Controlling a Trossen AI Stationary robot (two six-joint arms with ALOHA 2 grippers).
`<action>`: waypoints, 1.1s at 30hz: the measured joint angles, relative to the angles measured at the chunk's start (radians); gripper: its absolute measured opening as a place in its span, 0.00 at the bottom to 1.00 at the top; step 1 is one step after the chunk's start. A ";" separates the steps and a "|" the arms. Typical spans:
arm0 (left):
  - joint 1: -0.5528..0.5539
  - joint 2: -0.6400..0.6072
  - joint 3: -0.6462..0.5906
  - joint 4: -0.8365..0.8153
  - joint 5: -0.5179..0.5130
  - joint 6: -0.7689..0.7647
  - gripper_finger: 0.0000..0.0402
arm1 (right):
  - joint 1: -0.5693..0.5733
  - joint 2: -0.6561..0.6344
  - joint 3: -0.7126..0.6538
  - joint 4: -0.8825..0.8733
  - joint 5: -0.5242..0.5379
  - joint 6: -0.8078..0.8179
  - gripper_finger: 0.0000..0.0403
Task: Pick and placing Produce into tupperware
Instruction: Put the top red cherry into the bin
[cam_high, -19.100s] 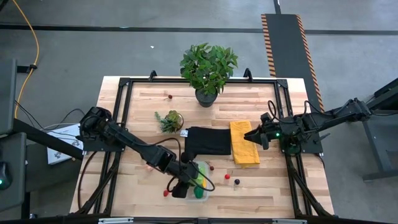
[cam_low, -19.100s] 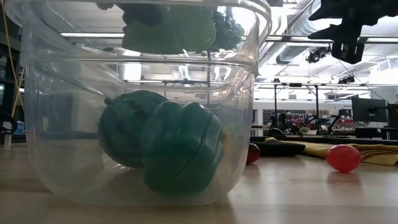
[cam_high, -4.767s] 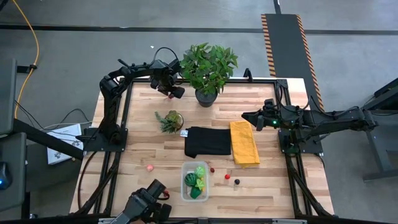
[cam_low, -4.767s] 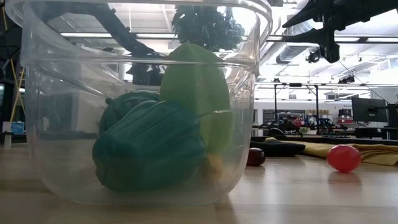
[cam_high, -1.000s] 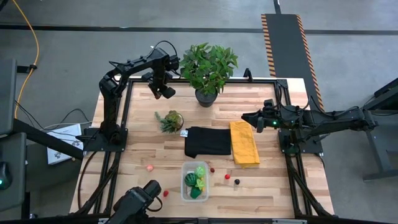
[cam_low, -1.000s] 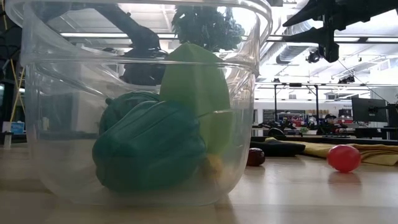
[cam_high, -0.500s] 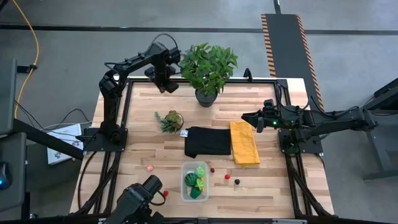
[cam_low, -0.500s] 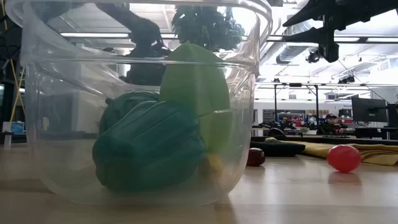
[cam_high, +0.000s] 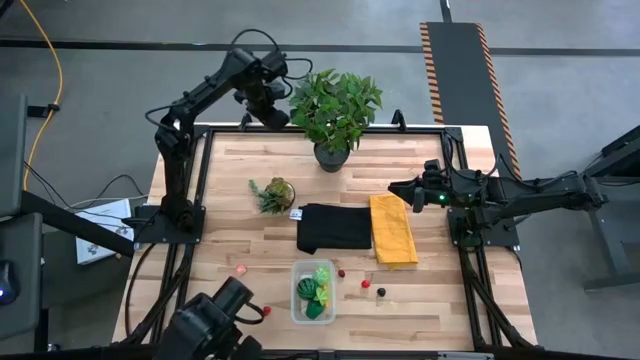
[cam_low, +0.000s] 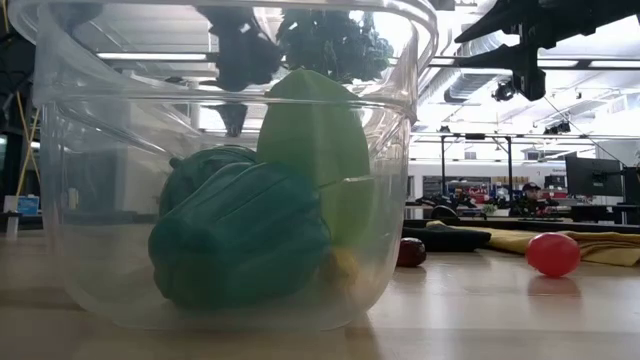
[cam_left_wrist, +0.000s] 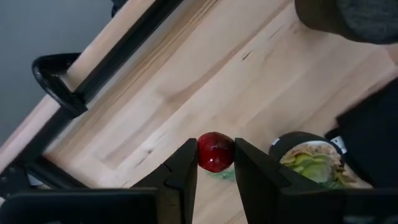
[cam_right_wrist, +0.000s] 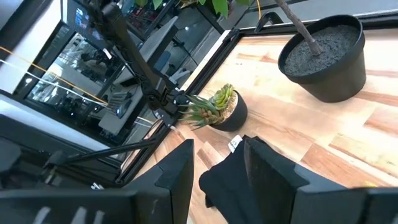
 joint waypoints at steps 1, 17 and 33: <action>0.000 -0.010 -0.005 0.001 -0.004 0.007 0.22 | 0.000 0.000 0.000 0.000 0.000 0.002 0.33; -0.001 -0.214 -0.012 0.000 0.047 0.015 0.22 | 0.000 0.000 0.000 0.000 0.000 0.004 0.33; -0.152 -0.469 -0.335 0.000 0.140 -0.022 0.22 | 0.000 0.000 0.000 0.000 0.000 0.001 0.33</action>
